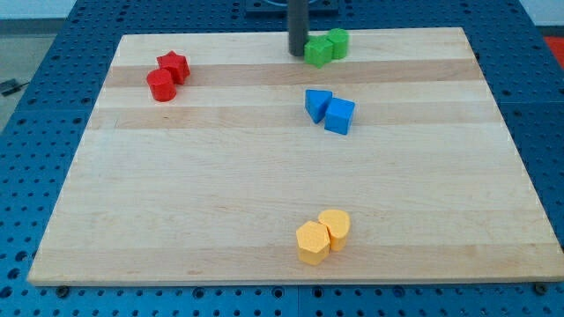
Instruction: Push the green blocks diagonally above to the blue blocks
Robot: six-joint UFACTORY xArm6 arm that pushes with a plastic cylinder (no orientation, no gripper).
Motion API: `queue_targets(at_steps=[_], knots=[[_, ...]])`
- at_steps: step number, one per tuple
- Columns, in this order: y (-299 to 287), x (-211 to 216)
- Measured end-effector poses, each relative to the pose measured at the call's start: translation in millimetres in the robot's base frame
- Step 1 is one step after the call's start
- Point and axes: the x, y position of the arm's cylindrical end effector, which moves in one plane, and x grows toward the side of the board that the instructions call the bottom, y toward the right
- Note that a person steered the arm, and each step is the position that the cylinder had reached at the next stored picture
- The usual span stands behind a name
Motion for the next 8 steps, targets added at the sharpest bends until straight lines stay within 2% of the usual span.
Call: queue_targets(at_steps=[1, 2, 5, 8], knots=[[3, -14], [-24, -23], [-25, 13], [30, 5]])
